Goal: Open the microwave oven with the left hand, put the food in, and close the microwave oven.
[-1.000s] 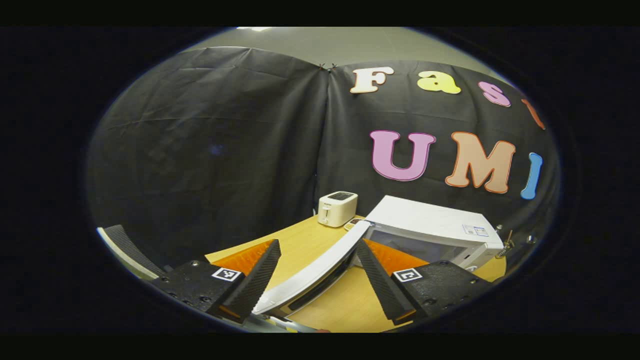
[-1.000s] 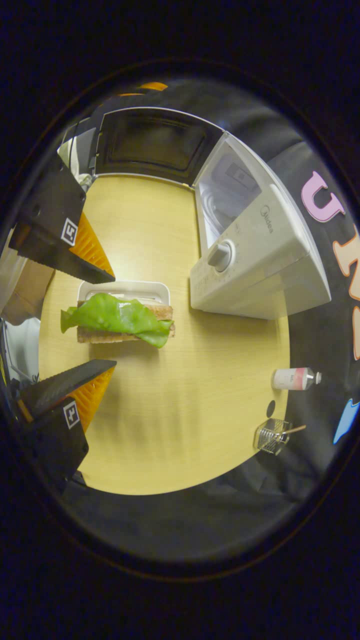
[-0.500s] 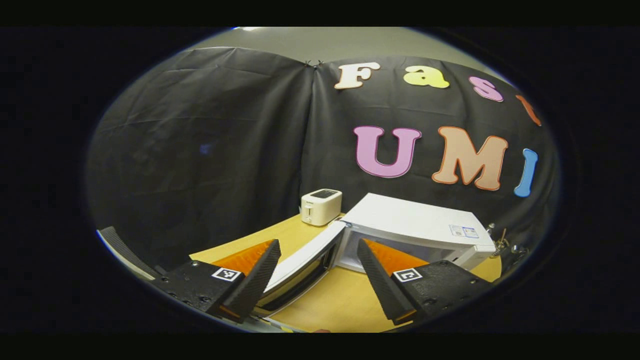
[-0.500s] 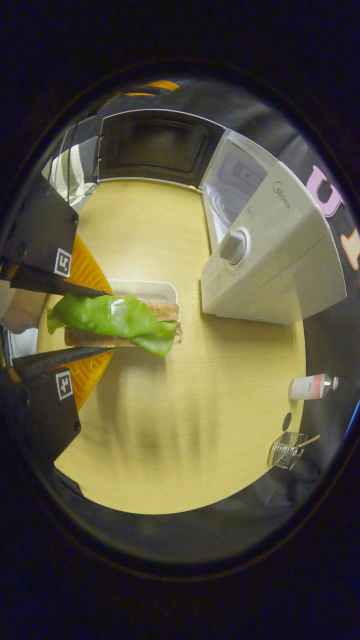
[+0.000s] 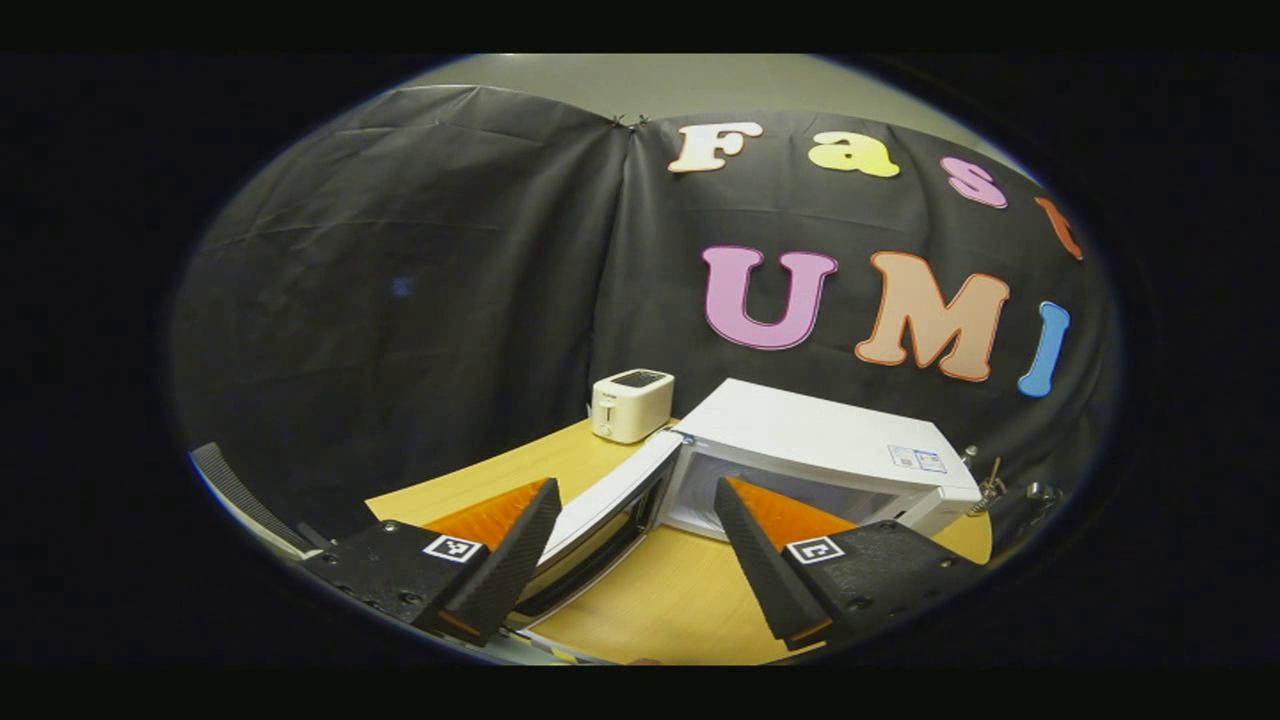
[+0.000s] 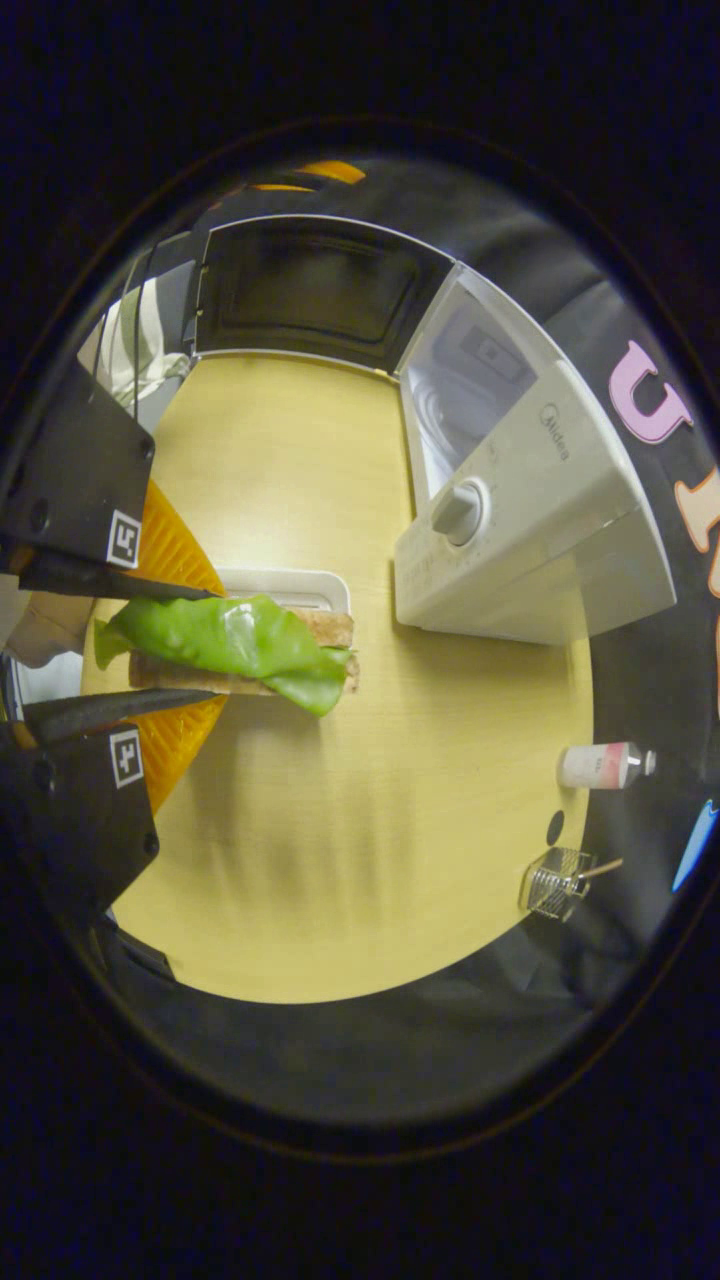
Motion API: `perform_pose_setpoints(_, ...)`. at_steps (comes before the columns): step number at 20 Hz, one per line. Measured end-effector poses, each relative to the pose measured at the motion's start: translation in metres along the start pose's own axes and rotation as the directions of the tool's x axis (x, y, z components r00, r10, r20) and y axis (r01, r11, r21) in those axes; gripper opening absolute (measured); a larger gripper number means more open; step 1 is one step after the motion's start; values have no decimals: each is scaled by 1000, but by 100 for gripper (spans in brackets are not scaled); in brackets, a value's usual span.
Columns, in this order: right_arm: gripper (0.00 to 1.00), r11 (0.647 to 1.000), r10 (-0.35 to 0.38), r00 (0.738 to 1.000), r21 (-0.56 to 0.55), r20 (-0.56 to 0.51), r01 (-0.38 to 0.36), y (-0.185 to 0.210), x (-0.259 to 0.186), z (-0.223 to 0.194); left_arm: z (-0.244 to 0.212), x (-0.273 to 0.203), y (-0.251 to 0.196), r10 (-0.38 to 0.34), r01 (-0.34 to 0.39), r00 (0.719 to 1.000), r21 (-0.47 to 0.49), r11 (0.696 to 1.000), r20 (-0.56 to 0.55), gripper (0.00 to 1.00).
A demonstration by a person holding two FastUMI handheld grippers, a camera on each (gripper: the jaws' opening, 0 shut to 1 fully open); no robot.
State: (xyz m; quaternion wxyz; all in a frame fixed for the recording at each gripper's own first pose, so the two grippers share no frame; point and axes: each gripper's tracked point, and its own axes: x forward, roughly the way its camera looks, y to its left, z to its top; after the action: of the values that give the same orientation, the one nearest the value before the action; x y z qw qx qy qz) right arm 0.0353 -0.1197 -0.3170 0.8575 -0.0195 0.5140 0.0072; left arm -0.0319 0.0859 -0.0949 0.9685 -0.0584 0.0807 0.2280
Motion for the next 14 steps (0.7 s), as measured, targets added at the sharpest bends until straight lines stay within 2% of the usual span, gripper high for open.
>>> perform_pose_setpoints(6, 44, 998, -2, 997, 58, 71, -2, 14, -34, 8, 1, 5, 17, -31, 31, 999, 26, 999, -7, 95)
perform_pose_setpoints(7, 44, 997, -2, 997, 71, 79, -4, 20, -37, 8, 3, 6, 19, -42, 42, 999, 34, 999, -8, 90)
perform_pose_setpoints(8, 44, 996, 5, 996, 91, 87, -13, 28, -41, 9, 4, 7, 22, -54, 54, 998, 47, 997, -11, 95)
perform_pose_setpoints(13, 44, 973, 108, 981, 186, 160, -137, 95, -60, 9, 12, 15, 32, -140, 142, 990, 121, 982, -25, 94)
perform_pose_setpoints(14, 44, 966, 136, 974, 194, 180, -171, 111, -63, 10, 14, 17, 34, -156, 157, 988, 131, 979, -22, 90)
